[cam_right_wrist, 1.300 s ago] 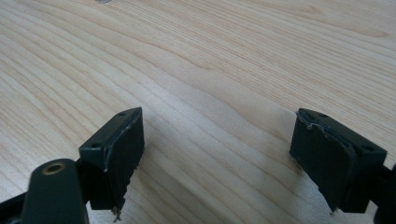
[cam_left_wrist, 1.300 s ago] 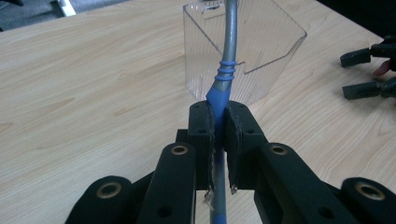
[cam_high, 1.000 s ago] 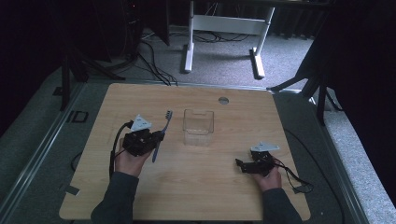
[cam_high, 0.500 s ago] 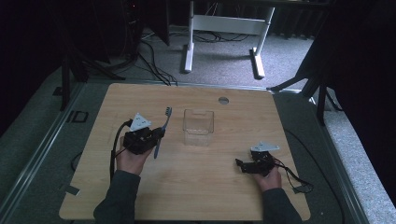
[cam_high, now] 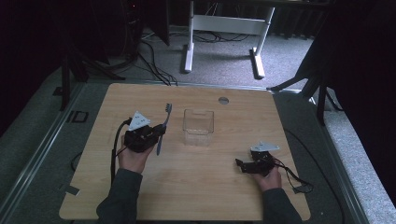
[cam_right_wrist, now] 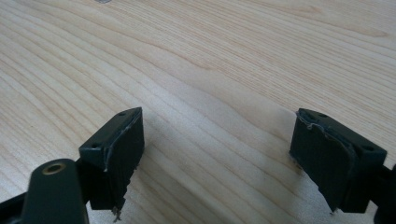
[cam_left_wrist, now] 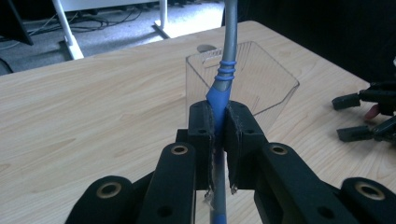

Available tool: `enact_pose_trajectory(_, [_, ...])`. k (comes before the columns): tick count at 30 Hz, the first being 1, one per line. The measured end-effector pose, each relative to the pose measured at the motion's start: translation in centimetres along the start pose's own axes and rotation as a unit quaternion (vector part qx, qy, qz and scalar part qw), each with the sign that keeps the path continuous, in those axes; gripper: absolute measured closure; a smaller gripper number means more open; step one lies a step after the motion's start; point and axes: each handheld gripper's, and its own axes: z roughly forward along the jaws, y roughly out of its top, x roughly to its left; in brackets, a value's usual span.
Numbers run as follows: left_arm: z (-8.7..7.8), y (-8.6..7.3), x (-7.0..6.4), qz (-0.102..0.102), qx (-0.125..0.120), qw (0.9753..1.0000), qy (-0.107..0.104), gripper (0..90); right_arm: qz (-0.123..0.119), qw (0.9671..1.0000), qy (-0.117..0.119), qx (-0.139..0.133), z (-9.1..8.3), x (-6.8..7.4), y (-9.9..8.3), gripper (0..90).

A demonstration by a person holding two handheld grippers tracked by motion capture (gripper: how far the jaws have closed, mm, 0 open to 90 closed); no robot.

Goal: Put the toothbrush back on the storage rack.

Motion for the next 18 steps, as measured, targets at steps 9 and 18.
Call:
enact_pose_trajectory(9, [0.3, 0.5, -0.1, -0.003, -0.008, 0.9999, -0.007, 81.6, 0.0, 1.0, 0.0, 0.0, 0.0, 0.0, 0.0, 17.1])
enact_pose_trajectory(18, [0.7, 1.1, -0.3, 0.006, -0.01, 0.9999, -0.01, 81.6, 0.0, 1.0, 0.0, 0.001, 0.0, 0.0, 0.0, 17.1])
